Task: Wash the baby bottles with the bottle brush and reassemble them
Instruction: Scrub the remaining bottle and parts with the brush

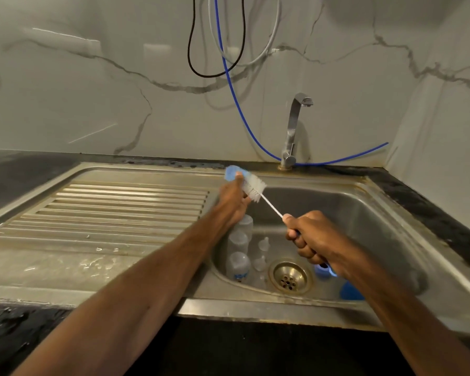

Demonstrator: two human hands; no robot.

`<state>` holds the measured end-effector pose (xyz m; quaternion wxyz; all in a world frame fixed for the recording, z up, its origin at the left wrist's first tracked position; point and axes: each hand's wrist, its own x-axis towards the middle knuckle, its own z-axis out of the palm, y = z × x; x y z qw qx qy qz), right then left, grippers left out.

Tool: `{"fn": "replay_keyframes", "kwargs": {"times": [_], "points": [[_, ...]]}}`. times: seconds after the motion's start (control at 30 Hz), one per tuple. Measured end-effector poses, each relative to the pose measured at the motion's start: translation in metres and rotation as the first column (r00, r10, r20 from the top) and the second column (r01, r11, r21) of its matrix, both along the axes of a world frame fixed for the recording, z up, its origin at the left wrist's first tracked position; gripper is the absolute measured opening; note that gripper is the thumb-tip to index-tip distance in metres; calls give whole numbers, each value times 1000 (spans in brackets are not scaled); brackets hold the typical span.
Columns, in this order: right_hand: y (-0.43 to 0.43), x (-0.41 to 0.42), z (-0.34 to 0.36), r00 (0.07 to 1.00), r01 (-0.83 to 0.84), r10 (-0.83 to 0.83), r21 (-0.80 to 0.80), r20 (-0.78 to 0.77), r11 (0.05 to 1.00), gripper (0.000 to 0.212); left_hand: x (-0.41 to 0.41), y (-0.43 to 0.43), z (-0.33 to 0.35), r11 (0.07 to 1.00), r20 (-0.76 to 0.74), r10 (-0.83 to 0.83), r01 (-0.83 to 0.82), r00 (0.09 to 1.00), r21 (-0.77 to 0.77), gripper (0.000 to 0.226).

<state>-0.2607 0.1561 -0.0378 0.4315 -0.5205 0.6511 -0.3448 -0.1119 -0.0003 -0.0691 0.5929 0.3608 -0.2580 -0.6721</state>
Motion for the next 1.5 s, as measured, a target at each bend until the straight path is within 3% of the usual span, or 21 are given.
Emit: {"fn": "replay_keyframes", "kwargs": {"times": [0.13, 0.2, 0.4, 0.53, 0.63, 0.73, 0.83, 0.93, 1.03, 1.2, 1.33, 1.4, 1.5], "points": [[-12, -5, -2, 989, 128, -128, 7, 81, 992, 37, -32, 18, -9, 964, 6, -262, 262, 965, -46, 32], [-15, -7, -4, 985, 146, -146, 0, 89, 989, 38, -35, 17, -7, 958, 13, -278, 278, 961, -76, 31], [-5, 1, -8, 1000, -19, 19, -3, -23, 1000, 41, 16, -17, 1, 994, 64, 89, -85, 994, -64, 22], [5, 1, -8, 986, -131, 129, -11, -104, 991, 47, 47, -40, -5, 974, 32, 226, -226, 974, -18, 20], [3, -3, -11, 980, -133, 119, -84, -159, 988, 50, 50, -47, -9, 952, 111, 305, -299, 946, -71, 20], [-6, -6, -16, 945, -168, 92, -226, -314, 959, 57, 48, -47, -12, 911, 218, 397, -354, 892, -213, 32], [-13, -8, -24, 895, -199, 28, -341, -444, 919, 60, 51, -48, -17, 881, 294, 467, -412, 834, -231, 30], [-18, -11, -30, 861, -229, -46, -465, -507, 855, 60, 53, -44, -15, 858, 354, 511, -440, 784, -264, 29], [-19, -12, -30, 849, -239, -88, -527, -521, 815, 58, 56, -41, -12, 864, 351, 501, -430, 791, -264, 24], [-16, -11, -26, 863, -224, -80, -520, -498, 824, 55, 57, -38, -12, 852, 330, 522, -463, 786, -246, 28], [-17, -9, -28, 841, -256, -83, -528, -535, 810, 57, 61, -41, -11, 870, 314, 492, -476, 812, -131, 43], [-18, -8, -29, 831, -270, -74, -515, -552, 813, 58, 61, -43, -10, 877, 310, 477, -470, 823, -102, 40], [-14, -10, -23, 877, -252, 7, -446, -481, 859, 56, 65, -47, -6, 854, 284, 519, -484, 806, -190, 29]]}}
